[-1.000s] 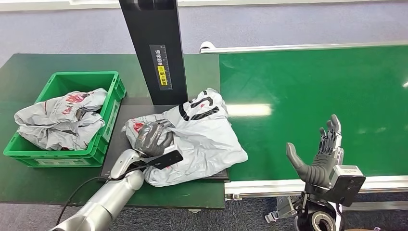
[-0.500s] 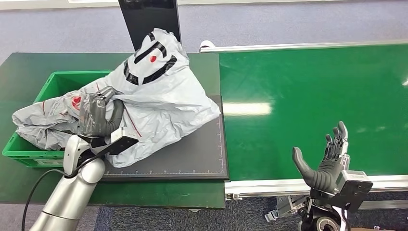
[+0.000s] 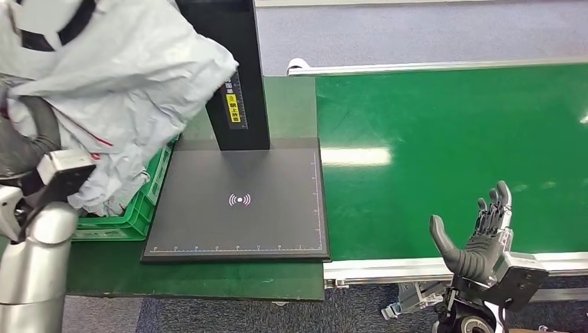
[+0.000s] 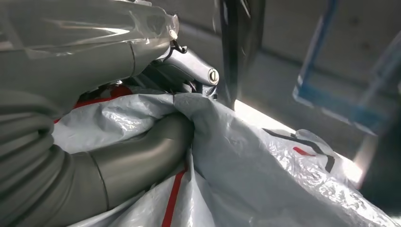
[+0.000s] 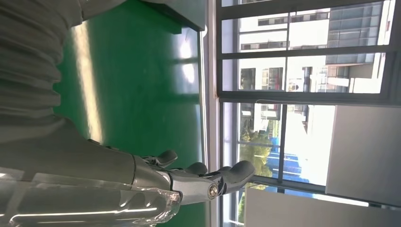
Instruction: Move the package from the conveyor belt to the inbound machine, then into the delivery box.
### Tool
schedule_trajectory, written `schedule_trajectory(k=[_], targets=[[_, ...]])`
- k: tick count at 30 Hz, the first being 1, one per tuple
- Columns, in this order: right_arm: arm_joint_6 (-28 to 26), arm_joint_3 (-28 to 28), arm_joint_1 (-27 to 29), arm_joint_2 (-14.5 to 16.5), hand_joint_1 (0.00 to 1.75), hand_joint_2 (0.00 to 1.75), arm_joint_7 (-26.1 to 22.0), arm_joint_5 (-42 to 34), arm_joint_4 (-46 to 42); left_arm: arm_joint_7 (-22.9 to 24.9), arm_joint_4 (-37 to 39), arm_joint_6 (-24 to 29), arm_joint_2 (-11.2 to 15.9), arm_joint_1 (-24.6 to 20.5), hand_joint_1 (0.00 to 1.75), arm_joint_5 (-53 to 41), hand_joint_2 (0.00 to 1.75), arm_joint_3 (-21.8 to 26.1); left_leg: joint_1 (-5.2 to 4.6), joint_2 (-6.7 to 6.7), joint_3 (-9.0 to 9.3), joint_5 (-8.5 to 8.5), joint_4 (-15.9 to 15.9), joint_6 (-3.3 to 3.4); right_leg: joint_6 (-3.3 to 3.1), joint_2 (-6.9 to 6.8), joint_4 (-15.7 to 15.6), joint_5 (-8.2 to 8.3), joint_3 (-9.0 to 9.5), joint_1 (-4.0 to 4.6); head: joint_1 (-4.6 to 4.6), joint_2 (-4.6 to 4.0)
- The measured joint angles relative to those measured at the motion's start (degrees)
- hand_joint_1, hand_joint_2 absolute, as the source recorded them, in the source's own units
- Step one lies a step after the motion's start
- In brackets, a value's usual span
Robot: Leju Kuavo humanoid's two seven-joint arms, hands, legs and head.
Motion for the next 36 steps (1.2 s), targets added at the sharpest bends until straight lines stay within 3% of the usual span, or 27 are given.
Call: schedule_trajectory(k=[4,8,15,23,27,30,36], targets=[[-0.6,0.0,0.38,-0.19,0.0,1.75,-0.14,-0.51,-0.02,2.02,2.81,-1.31,3.11,-3.97,1.75,1.02,1.75,5.77,0.03,0.05,0.01,0.01,0.0,-0.02,-0.01,0.05,0.01,0.0,-0.02,0.02,0.0,0.0],[-0.7,0.0,0.37,-0.26,0.0,1.75,-0.14,-0.53,-0.01,2.59,11.64,-3.26,6.61,-9.34,1.75,1.24,1.75,10.34,0.06,0.1,0.01,0.02,0.0,-0.03,-0.01,0.07,0.03,0.01,-0.05,0.05,0.01,0.0],[-0.62,0.01,0.24,-0.27,0.0,1.75,-0.07,-0.5,0.0,3.56,25.76,-2.44,10.08,-15.1,1.75,-3.02,1.75,12.68,0.05,0.09,0.0,0.02,0.0,-0.03,-0.01,0.07,0.04,0.01,-0.04,0.04,0.01,-0.01],[-0.43,0.01,-0.33,-0.19,0.0,1.75,0.58,0.16,-0.01,3.48,36.65,-4.02,10.15,-16.73,1.75,-5.18,1.75,12.59,0.06,0.08,-0.01,0.02,0.01,-0.04,-0.01,0.07,0.03,0.01,-0.09,0.04,0.01,0.0],[-0.21,0.0,-0.37,-0.18,0.0,1.75,0.87,0.41,-0.02,2.36,39.89,-9.66,9.46,-17.08,1.75,-4.62,1.75,11.93,0.06,0.08,-0.01,0.02,0.01,-0.04,-0.01,0.07,0.03,0.01,-0.09,0.04,0.02,0.0],[-0.18,0.0,-0.4,-0.13,0.0,1.75,0.87,0.55,-0.03,1.84,41.29,-12.01,8.73,-15.87,1.75,-5.08,1.75,10.49,0.05,0.1,-0.02,0.01,0.01,-0.04,-0.01,0.11,0.03,0.01,-0.09,0.03,0.02,0.01],[0.01,-0.04,-0.51,-0.06,0.0,1.75,0.87,1.08,-0.04,1.94,44.08,-11.16,6.95,-11.41,1.75,-7.64,1.75,7.91,0.04,0.12,-0.03,-0.01,0.01,-0.06,-0.01,0.15,0.02,0.01,-0.11,0.02,0.01,0.0]])
